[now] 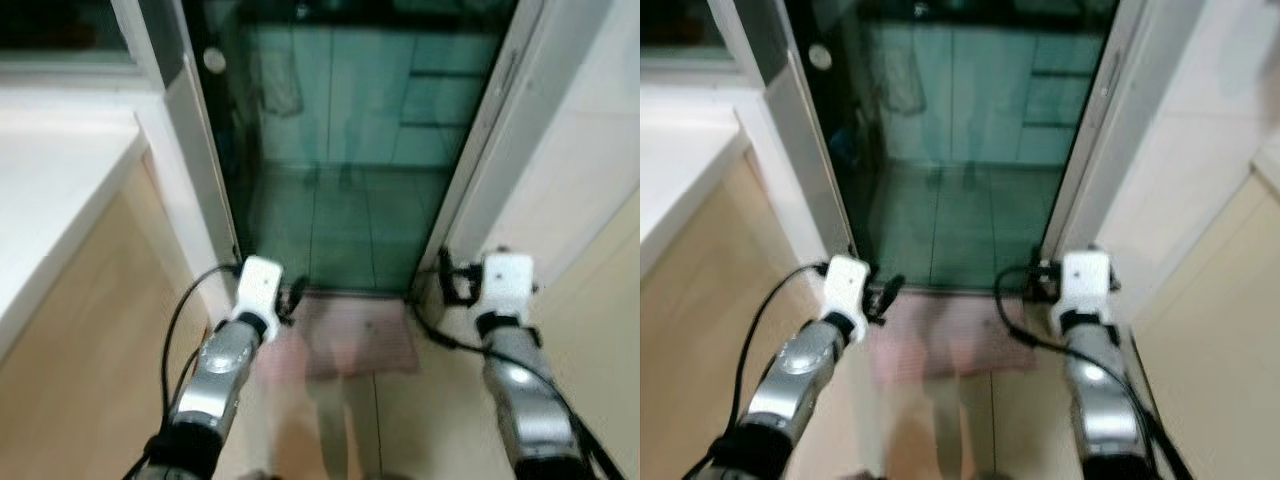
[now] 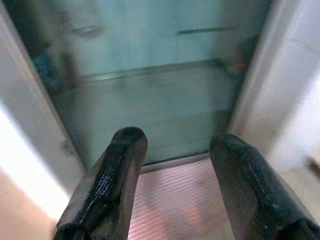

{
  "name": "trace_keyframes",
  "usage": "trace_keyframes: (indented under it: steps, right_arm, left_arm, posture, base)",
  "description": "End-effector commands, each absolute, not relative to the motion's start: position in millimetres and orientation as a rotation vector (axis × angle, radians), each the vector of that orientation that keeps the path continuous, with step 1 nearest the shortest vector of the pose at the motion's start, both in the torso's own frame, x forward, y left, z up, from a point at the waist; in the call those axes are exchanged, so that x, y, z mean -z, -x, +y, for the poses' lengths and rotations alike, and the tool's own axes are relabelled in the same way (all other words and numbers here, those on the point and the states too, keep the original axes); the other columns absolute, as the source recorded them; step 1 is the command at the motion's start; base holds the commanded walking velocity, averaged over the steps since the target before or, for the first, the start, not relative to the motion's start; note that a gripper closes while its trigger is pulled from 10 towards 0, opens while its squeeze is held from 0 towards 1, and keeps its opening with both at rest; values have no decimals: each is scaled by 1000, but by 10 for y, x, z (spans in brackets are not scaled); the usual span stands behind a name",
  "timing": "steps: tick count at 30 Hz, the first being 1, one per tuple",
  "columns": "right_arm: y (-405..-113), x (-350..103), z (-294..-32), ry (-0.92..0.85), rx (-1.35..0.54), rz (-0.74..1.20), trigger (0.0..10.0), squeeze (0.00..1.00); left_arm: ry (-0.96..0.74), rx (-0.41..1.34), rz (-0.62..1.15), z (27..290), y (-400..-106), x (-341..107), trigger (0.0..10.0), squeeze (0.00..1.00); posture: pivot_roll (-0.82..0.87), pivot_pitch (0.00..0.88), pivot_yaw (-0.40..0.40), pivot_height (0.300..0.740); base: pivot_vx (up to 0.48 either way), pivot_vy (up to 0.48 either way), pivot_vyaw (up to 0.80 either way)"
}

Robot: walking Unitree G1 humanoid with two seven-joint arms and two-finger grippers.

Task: Restocking fridge

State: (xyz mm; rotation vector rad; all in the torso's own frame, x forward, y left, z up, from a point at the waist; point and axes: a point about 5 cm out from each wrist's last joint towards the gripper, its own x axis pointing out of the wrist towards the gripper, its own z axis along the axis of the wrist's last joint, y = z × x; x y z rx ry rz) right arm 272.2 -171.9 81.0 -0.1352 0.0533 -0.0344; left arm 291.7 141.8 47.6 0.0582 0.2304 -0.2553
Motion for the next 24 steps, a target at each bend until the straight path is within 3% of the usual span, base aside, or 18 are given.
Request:
trace_keyframes:
  steps: [1, 9, 17, 24]
  right_arm:
    - [-2707, -782, -1827, 147, 66, 73, 10000, 0]
    - [-2703, -778, -1824, 142, 65, 69, 10000, 0]
    - [-2647, -698, -1891, 122, 74, 99, 10000, 0]
    - [-2672, -686, -1873, 124, 47, 105, 10000, 0]
  left_arm:
    - [-50, 258, 220, 1362, -2941, -494, 10000, 0]
    - [-11, 211, 262, 1413, -2929, -444, 10000, 0]
    - [-54, 149, 494, 1789, -2584, -38, 10000, 0]
    - [-93, 242, 456, 1628, -2584, -127, 10000, 0]
  posture:
    - [-177, 0, 10, 719]
    - [-181, 0, 14, 719]
    - [-157, 0, -7, 719]
    - [-142, 0, -17, 719]
  base:
    - [0, 0, 0]
    - [0, 0, 0]
    - [0, 0, 0]
    - [0, 0, 0]
